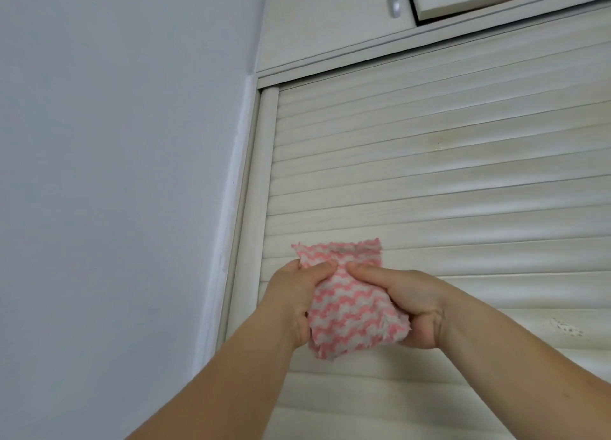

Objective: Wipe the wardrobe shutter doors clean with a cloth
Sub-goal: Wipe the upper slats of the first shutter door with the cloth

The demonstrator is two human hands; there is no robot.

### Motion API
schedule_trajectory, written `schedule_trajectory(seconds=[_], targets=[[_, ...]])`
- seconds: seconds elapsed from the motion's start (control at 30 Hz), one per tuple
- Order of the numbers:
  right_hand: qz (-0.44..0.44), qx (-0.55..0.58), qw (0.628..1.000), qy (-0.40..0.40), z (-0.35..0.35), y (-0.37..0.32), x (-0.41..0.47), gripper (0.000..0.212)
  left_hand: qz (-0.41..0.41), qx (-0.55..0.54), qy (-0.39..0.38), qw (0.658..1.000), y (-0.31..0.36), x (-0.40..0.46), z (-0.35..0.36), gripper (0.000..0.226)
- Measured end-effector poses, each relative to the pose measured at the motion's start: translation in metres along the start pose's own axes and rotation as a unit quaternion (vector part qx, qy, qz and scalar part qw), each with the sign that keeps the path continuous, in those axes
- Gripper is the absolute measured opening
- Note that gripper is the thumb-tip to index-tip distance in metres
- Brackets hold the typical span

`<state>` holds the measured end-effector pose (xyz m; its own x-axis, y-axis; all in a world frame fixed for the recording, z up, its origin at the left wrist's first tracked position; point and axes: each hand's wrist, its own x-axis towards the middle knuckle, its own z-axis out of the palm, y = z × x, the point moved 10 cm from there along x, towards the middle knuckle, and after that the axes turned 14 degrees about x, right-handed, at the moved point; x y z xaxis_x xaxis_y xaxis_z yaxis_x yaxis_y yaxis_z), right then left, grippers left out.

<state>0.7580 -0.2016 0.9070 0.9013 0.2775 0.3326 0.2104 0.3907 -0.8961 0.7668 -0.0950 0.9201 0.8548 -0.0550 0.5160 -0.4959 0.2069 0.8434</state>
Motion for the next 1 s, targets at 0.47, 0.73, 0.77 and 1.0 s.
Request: schedule_trajectory(seconds=[0.47, 0.73, 0.77, 1.0], targets=[[-0.647, -0.266, 0.669, 0.252, 0.017, -0.168, -0.016, 0.036, 0.197, 0.273, 0.253, 0.907, 0.060, 0.049, -0.074, 0.020], [-0.407, -0.726, 0.525, 0.179, 0.089, -0.068, 0.116, 0.054, 0.339, 0.434, 0.249, 0.797, 0.073, 0.065, -0.075, 0.037], [-0.409, -0.738, 0.511, 0.161, 0.096, -0.066, 0.120, 0.052, 0.352, 0.425, 0.249, 0.796, 0.075, 0.066, -0.073, 0.038], [-0.372, -0.776, 0.476, 0.180, 0.083, -0.086, 0.113, 0.044, 0.351, 0.455, 0.243, 0.782, 0.086, 0.080, -0.061, 0.053]])
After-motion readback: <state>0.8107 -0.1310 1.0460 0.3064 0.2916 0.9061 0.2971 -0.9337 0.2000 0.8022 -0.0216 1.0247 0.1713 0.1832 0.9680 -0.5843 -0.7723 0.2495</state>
